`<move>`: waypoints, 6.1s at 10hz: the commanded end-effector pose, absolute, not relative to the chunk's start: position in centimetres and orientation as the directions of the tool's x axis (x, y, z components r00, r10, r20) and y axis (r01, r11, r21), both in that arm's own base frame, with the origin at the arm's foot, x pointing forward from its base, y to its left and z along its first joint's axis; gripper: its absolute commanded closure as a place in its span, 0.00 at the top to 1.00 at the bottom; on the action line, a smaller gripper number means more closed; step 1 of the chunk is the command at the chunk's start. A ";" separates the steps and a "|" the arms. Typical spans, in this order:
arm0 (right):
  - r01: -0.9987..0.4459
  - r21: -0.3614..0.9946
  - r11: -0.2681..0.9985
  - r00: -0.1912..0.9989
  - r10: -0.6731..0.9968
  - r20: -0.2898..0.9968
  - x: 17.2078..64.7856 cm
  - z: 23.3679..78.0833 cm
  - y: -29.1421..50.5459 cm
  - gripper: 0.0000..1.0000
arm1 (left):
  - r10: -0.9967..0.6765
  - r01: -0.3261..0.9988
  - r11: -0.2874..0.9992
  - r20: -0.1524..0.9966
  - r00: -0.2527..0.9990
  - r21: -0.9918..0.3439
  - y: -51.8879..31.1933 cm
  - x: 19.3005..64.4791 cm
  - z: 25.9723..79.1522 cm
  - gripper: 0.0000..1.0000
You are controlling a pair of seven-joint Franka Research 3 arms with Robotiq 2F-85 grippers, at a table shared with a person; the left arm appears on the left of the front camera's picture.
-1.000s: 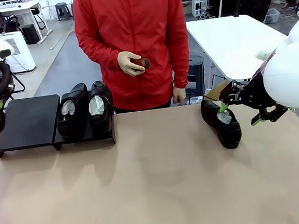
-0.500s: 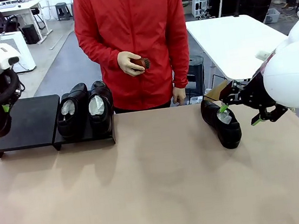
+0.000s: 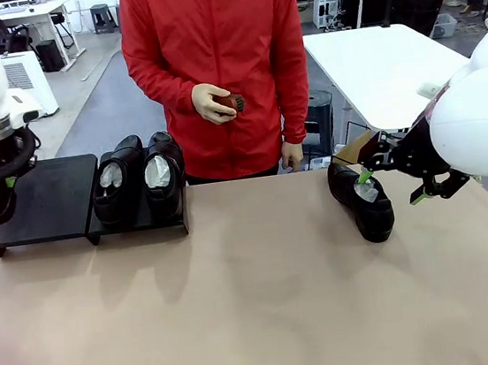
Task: Organize the shoes by placing them on the stand.
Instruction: Place the Shoe from the middle of the table onto the Shoes Stand, then pick up one Shoe and place it in the middle of the table.
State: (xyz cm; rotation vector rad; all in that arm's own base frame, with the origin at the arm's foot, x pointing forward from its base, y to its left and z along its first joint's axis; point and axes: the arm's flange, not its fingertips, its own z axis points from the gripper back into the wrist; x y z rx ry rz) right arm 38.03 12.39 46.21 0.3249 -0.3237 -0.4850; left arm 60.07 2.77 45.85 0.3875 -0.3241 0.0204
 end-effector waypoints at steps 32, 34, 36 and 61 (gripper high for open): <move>0.381 0.390 0.838 0.842 -0.489 0.229 38.2 46.2 12.3 1.00 | 0.060 -0.159 0.964 0.414 0.908 0.211 3.9 59.2 44.3 1.00; 0.381 0.390 0.838 0.842 -0.489 0.229 38.2 46.2 12.3 1.00 | 0.046 -0.163 0.963 0.463 0.885 0.216 2.8 57.6 46.1 1.00; 0.381 0.390 0.838 0.842 -0.489 0.229 38.2 46.2 12.3 1.00 | 0.012 -0.146 0.964 0.515 0.857 0.221 1.3 54.6 49.7 1.00; 0.052 0.064 0.997 0.967 -0.066 0.246 54.6 38.1 16.7 1.00 | -0.310 0.317 0.949 0.204 0.929 0.000 -10.9 42.0 51.5 1.00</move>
